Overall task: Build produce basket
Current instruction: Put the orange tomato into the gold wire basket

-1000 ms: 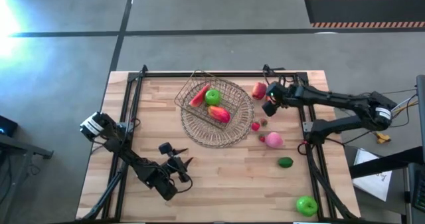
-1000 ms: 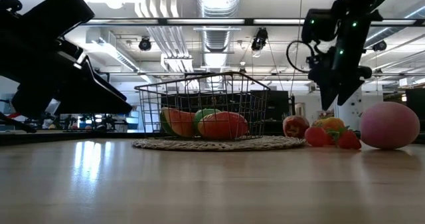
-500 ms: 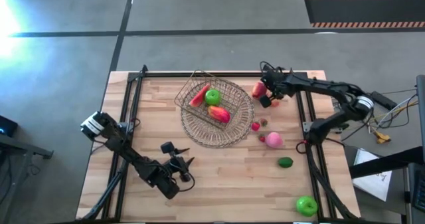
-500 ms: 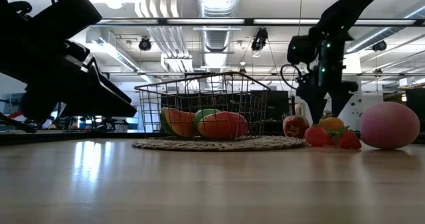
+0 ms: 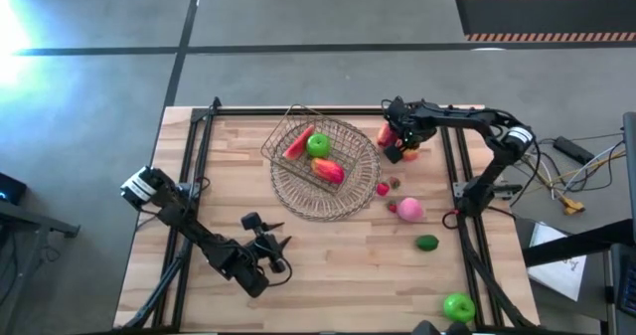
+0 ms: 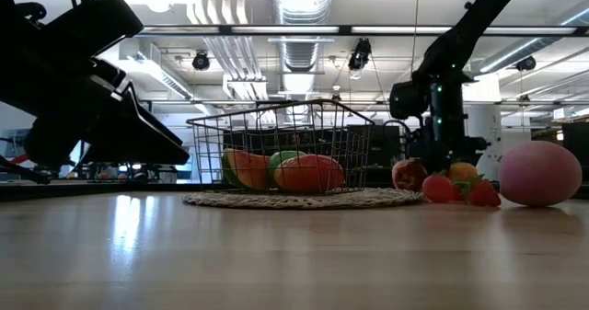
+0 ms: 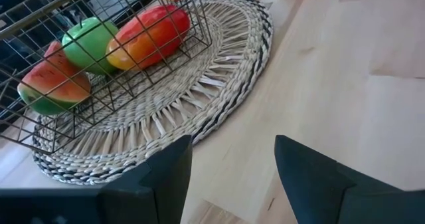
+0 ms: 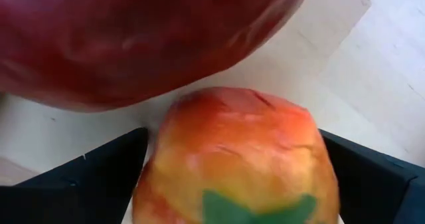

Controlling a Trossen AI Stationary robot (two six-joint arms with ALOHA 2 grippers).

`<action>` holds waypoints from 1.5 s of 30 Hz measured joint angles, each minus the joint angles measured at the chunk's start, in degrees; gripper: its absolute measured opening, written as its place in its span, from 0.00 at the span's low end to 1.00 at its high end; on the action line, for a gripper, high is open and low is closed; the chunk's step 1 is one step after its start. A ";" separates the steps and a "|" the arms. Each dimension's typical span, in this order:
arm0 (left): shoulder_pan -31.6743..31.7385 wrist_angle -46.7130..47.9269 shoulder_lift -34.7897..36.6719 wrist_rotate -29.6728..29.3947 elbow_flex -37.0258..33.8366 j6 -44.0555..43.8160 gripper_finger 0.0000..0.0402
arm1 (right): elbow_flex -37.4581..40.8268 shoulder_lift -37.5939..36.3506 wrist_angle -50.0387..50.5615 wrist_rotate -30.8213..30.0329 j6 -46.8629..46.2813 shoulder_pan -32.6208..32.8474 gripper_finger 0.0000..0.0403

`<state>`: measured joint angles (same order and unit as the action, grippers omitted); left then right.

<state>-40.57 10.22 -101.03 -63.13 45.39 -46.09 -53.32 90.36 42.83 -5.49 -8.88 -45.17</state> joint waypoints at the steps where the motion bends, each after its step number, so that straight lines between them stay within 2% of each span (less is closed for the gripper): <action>1: -0.01 -0.35 0.00 0.02 -0.02 0.02 0.49 | 0.00 0.01 0.18 -0.01 0.24 0.00 0.99; 9: -0.01 -1.23 0.00 0.02 -0.02 0.00 0.49 | 0.07 -4.75 3.61 -1.82 1.92 0.13 0.97; 15: 0.00 -1.90 0.00 0.00 -0.02 0.02 0.49 | 0.07 -9.96 5.23 -1.58 0.74 0.13 0.82; 20: 0.01 -2.27 0.00 -0.02 -0.02 0.02 0.49 | 0.11 -9.40 5.11 0.19 0.39 0.13 0.69; 24: 0.00 -2.27 0.00 0.03 -0.02 0.02 0.49 | 0.09 -9.11 4.37 0.29 -0.14 0.15 0.65; 28: -0.01 -2.25 0.00 0.11 -0.02 0.02 0.49 | 0.09 -9.30 4.37 0.64 -0.49 0.13 0.68; 37: -0.01 -2.28 0.00 0.28 -0.02 0.02 0.49 | 0.44 -9.24 4.39 3.55 -1.14 0.15 0.89; 45: -0.01 -2.28 0.00 0.44 -0.02 0.03 0.49 | 3.19 -9.24 2.93 4.18 -1.71 0.13 0.90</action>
<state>-40.58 7.94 -101.03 -62.70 45.36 -46.06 -50.13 81.12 45.76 -1.30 -10.59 -45.04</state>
